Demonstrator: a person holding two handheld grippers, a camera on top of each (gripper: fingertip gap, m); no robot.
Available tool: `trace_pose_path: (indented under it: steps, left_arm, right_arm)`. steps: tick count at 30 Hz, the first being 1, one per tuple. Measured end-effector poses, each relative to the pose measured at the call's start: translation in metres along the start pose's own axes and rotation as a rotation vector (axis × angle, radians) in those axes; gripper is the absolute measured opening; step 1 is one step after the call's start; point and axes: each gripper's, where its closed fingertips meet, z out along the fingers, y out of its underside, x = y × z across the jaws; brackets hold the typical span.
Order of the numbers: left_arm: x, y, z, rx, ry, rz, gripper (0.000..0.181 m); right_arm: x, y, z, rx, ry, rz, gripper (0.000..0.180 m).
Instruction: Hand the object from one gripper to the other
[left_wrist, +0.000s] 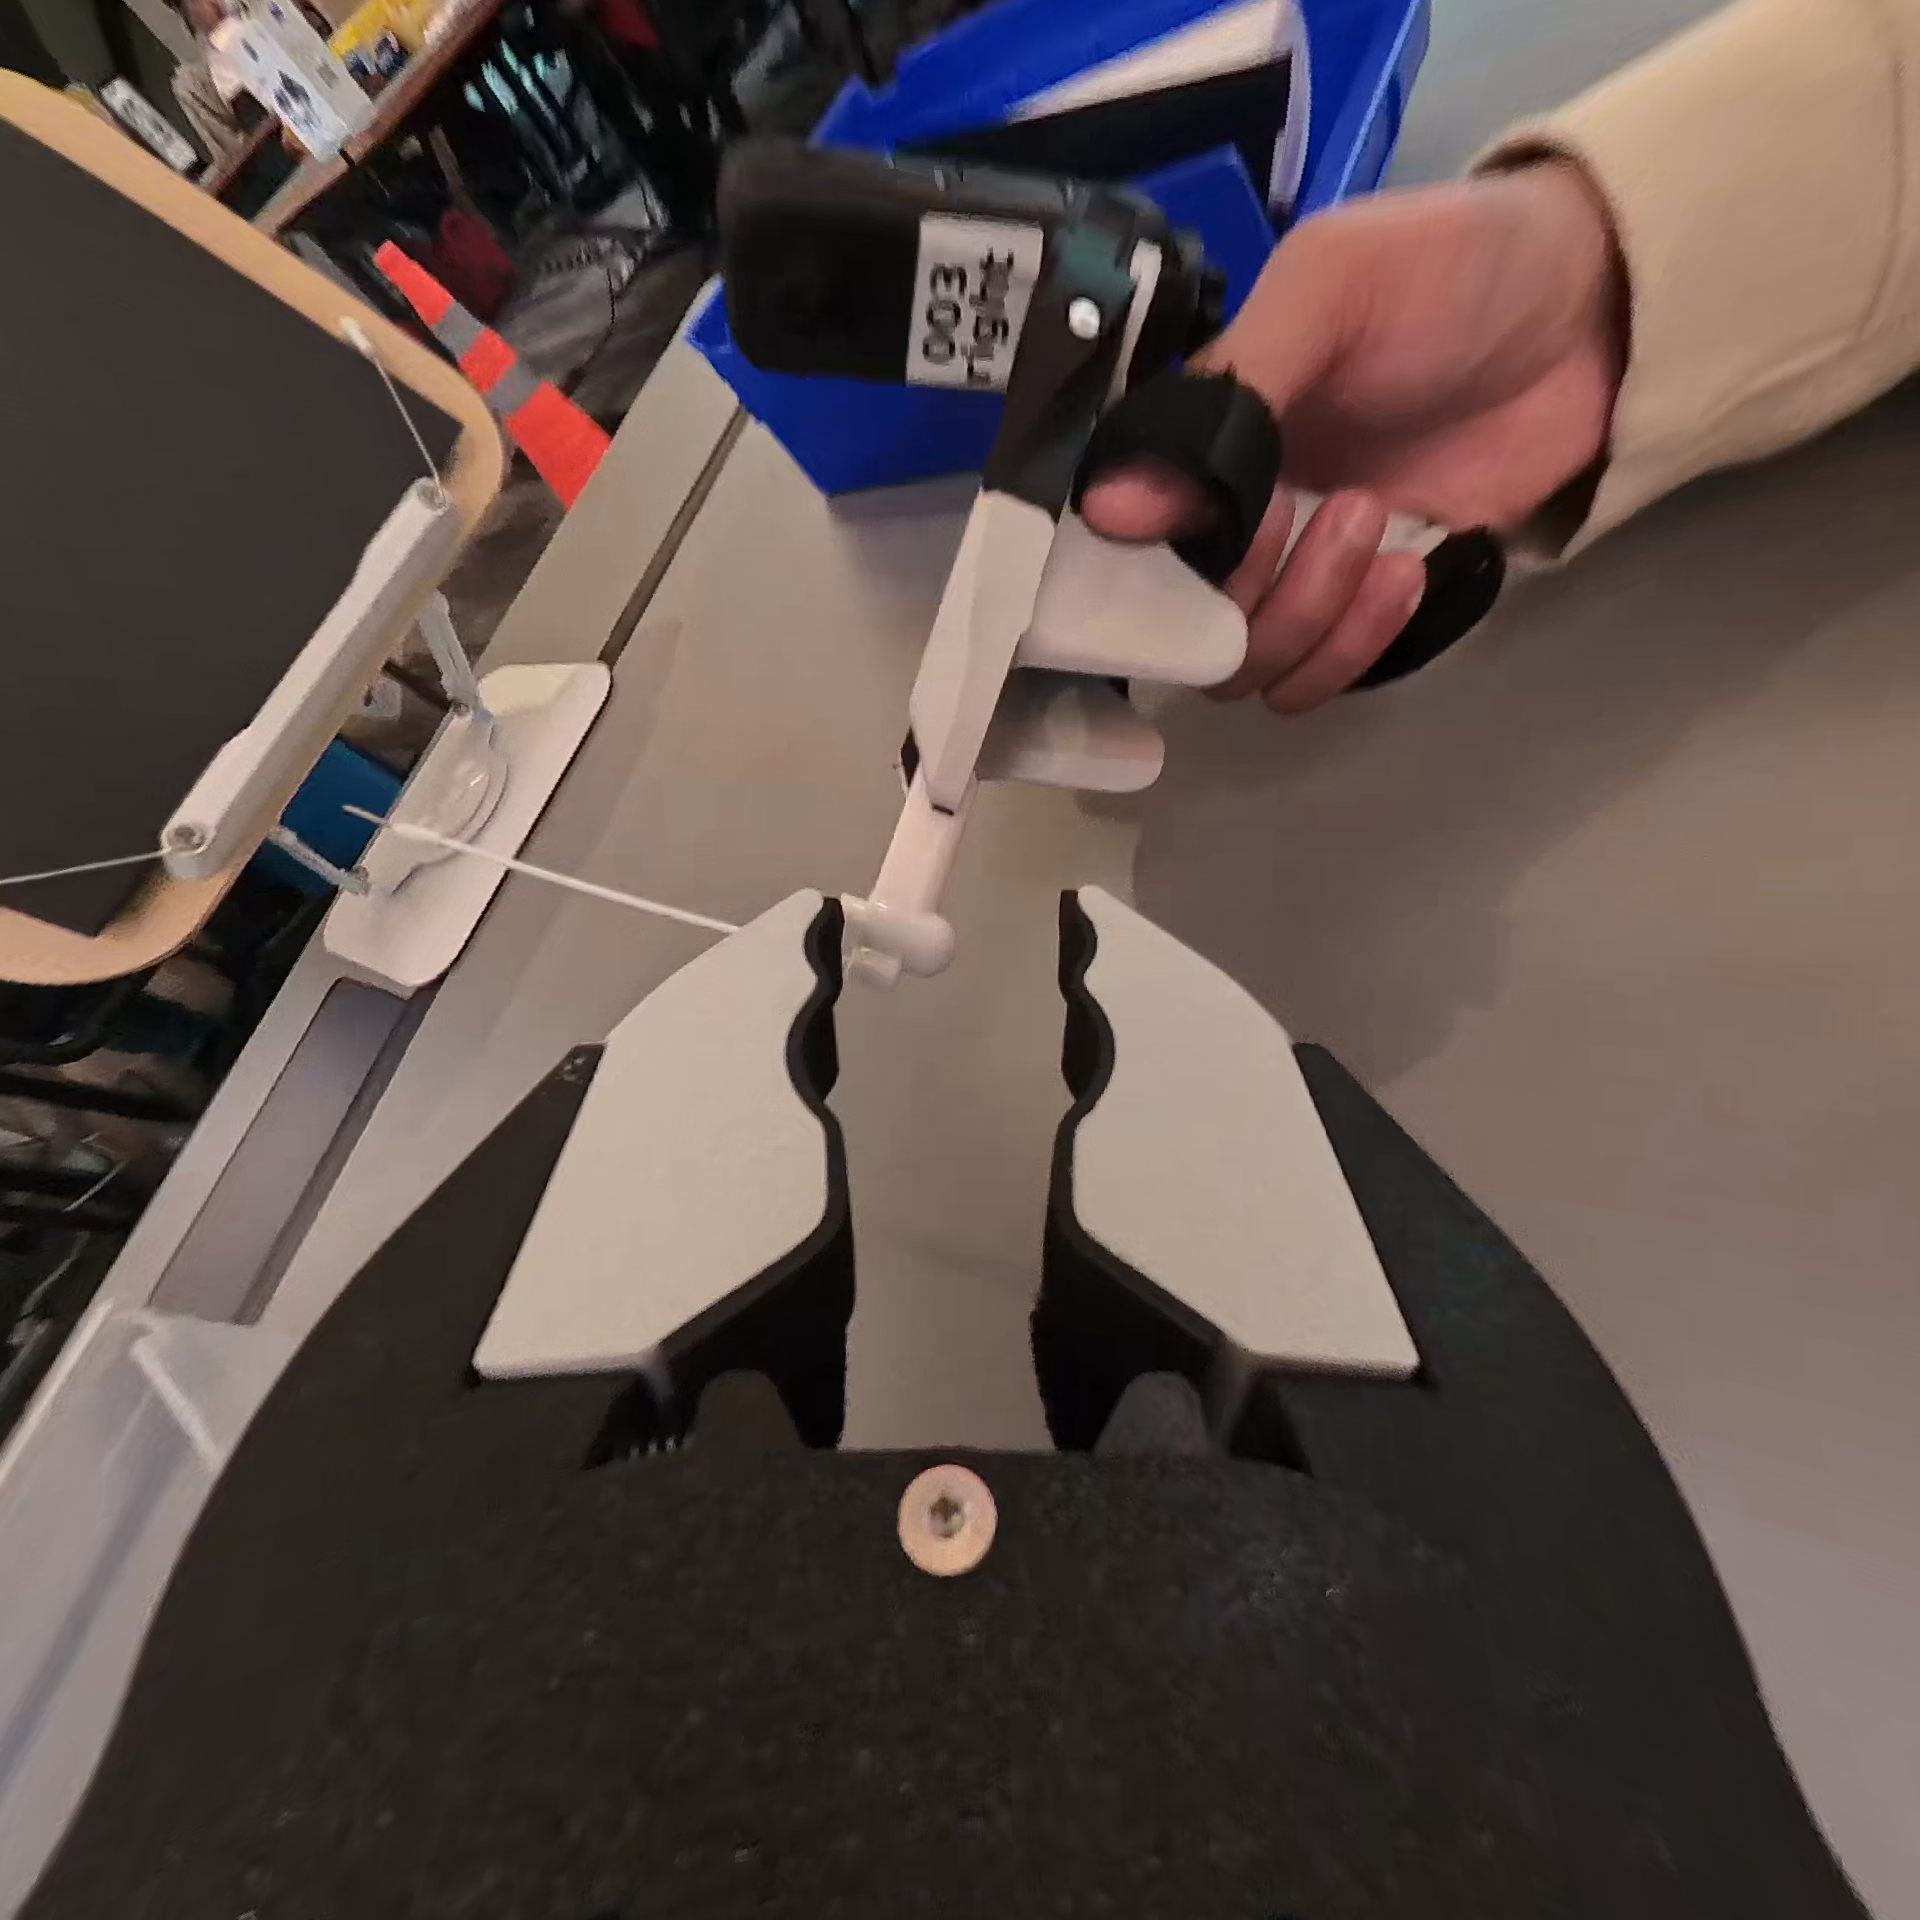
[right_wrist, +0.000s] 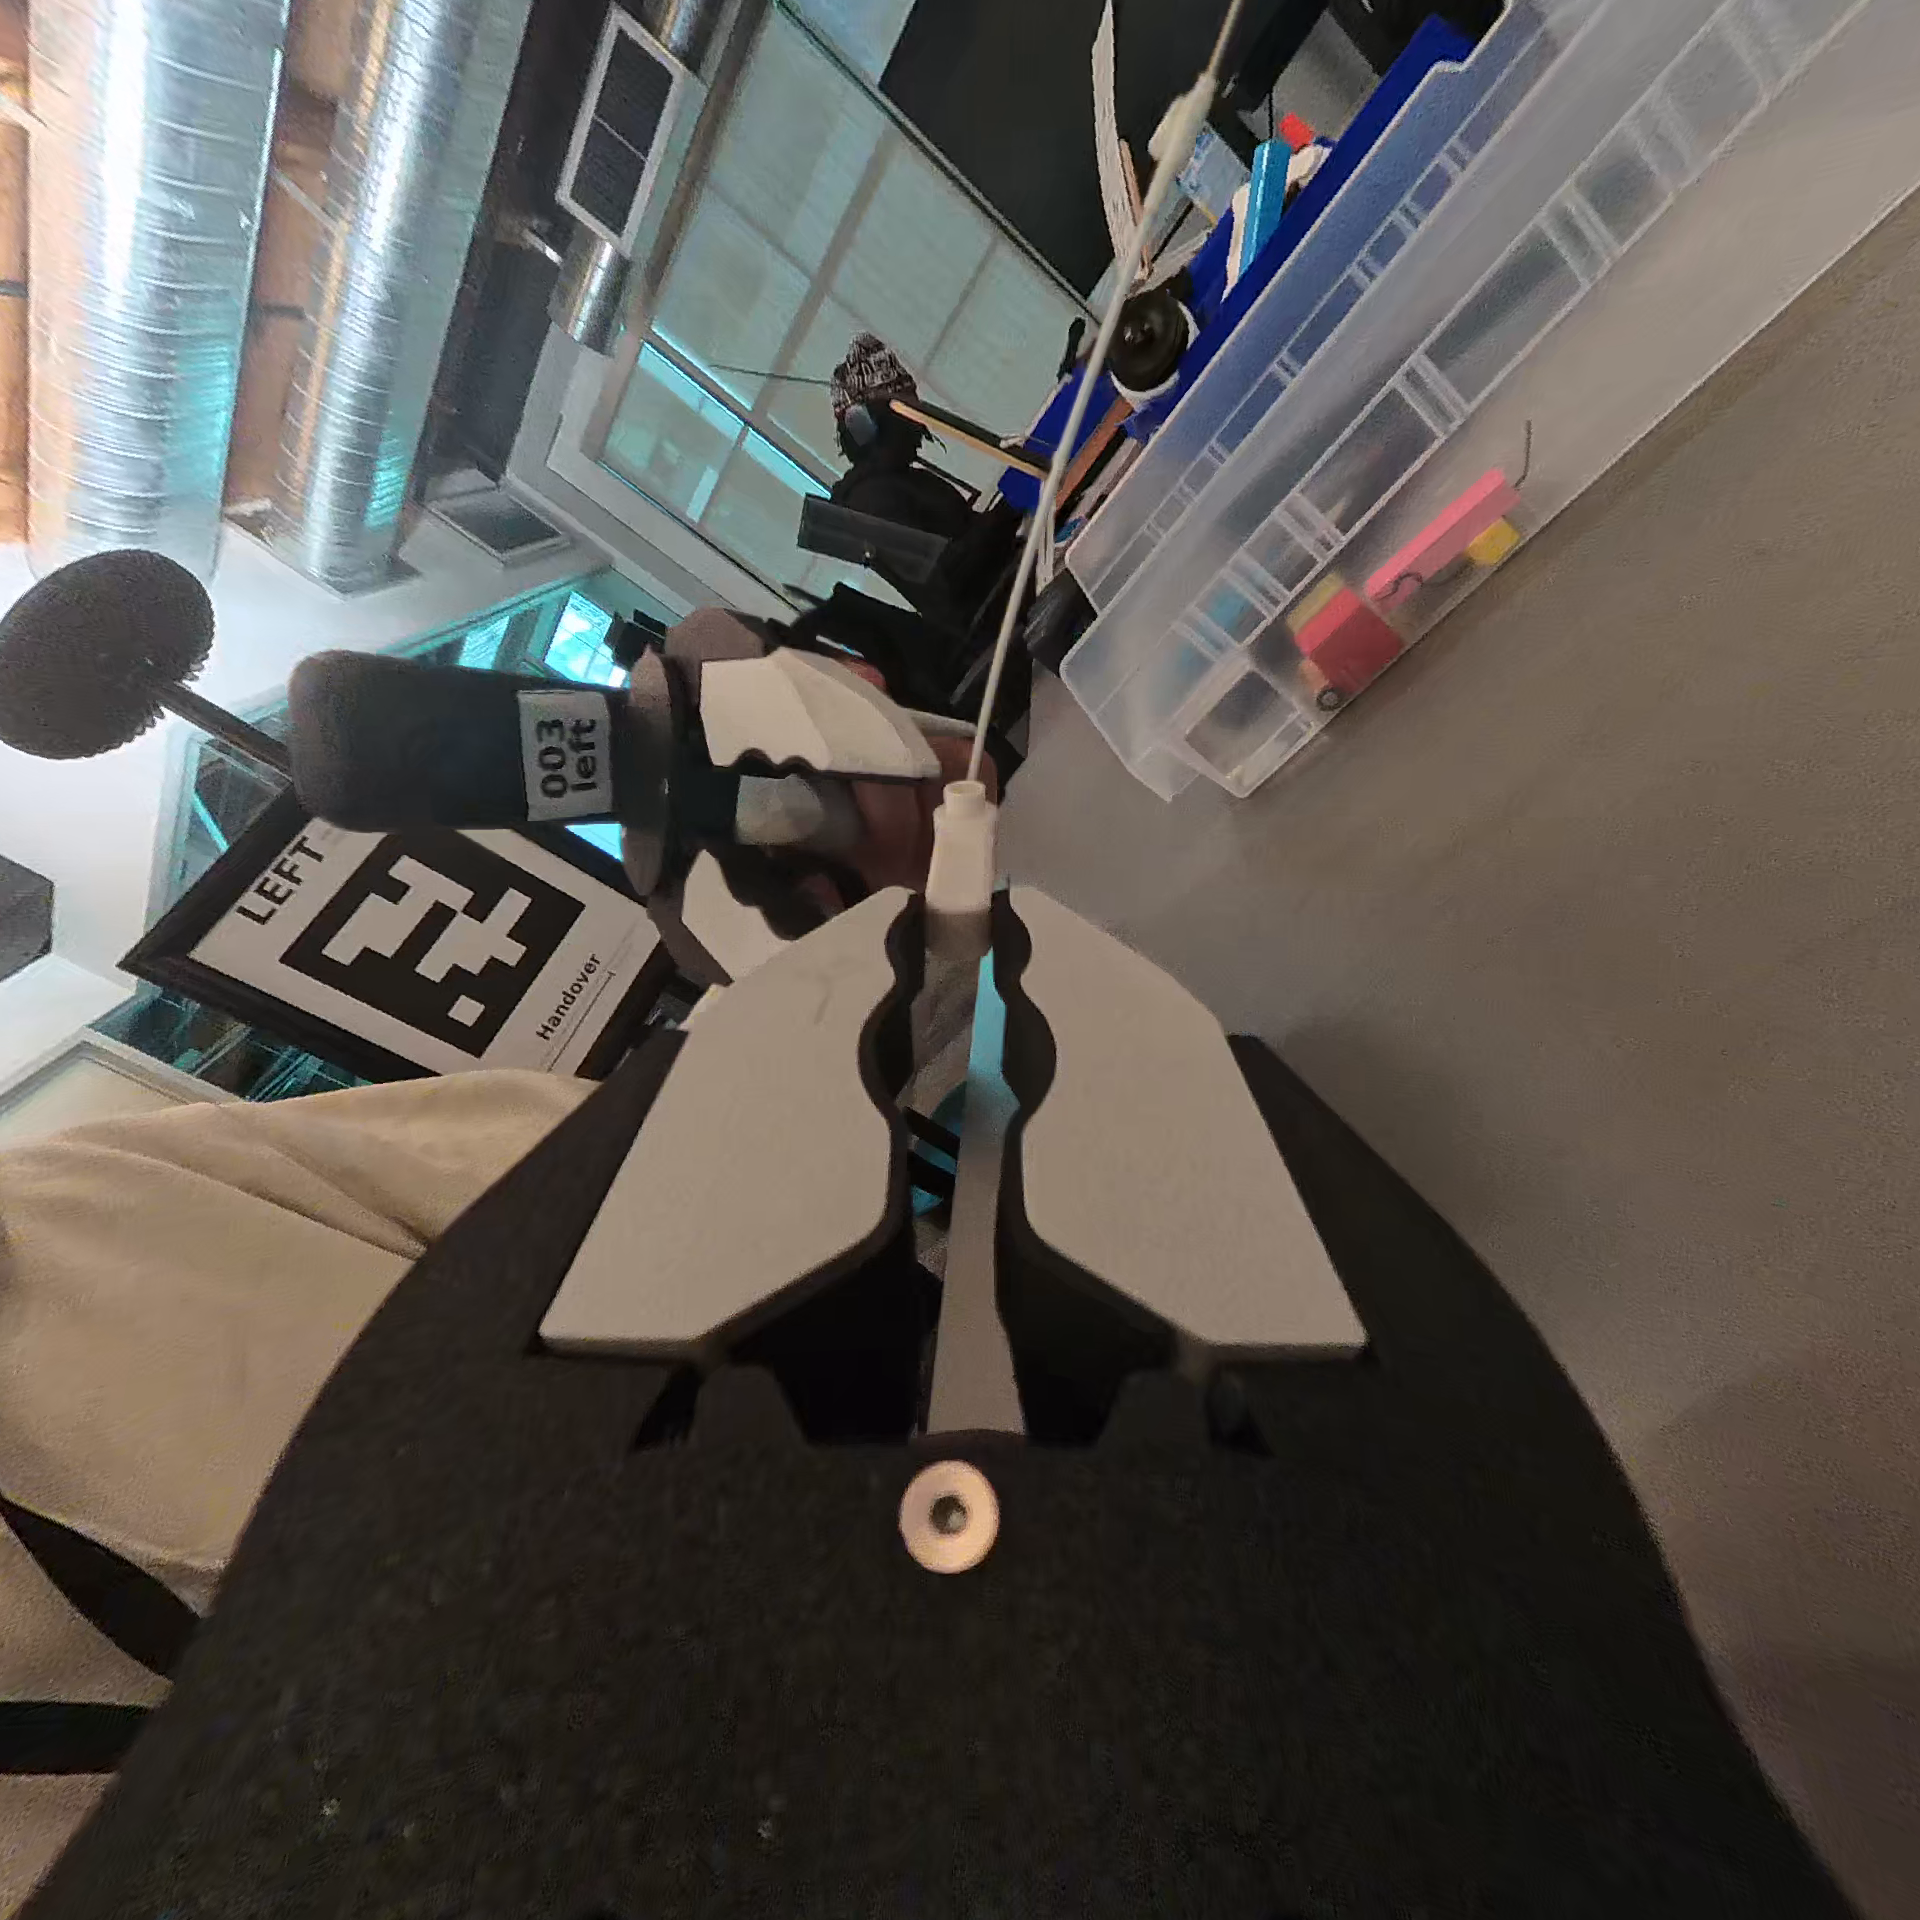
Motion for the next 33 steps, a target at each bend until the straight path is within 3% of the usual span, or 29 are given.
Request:
trace_pose_path:
  steps: [6,18,20,26,33]
  left_arm:
    - [-0.008,0.021,0.005,-0.176,-0.128,0.187,0.035]
    - [-0.013,0.030,0.012,-0.230,-0.210,0.277,0.025]
    - [-0.019,0.029,0.011,-0.217,-0.259,0.303,0.025]
    - [-0.023,0.020,0.008,-0.197,-0.394,0.421,0.025]
    - [0.017,0.014,0.040,-0.219,-0.330,0.554,0.025]
  right_arm:
    - [0.009,0.009,0.004,-0.053,0.075,-0.059,0.012]
    - [0.010,0.010,0.009,-0.093,0.213,-0.317,0.013]
    - [0.009,0.008,0.004,-0.108,0.220,-0.372,0.021]
    - [-0.001,-0.028,-0.032,-0.047,0.270,-0.490,0.033]
    - [-0.035,-0.056,-0.037,0.078,0.169,-0.398,0.037]
